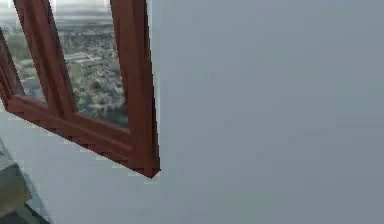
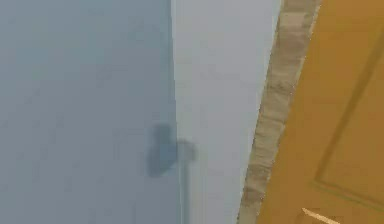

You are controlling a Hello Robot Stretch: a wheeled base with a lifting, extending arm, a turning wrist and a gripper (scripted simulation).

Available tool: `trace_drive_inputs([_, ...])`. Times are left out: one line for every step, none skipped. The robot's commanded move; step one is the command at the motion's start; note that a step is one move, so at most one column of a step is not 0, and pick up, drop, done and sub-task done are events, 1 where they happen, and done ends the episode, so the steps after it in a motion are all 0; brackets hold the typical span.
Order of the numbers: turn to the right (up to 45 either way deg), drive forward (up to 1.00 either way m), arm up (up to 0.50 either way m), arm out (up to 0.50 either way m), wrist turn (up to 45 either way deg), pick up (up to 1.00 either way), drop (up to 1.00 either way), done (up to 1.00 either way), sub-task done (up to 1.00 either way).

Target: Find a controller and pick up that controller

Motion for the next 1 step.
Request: trace_drive_inputs([-45.0,0.0,0.0,0.0,0.0,0.0,0.0,0.0,0.0])
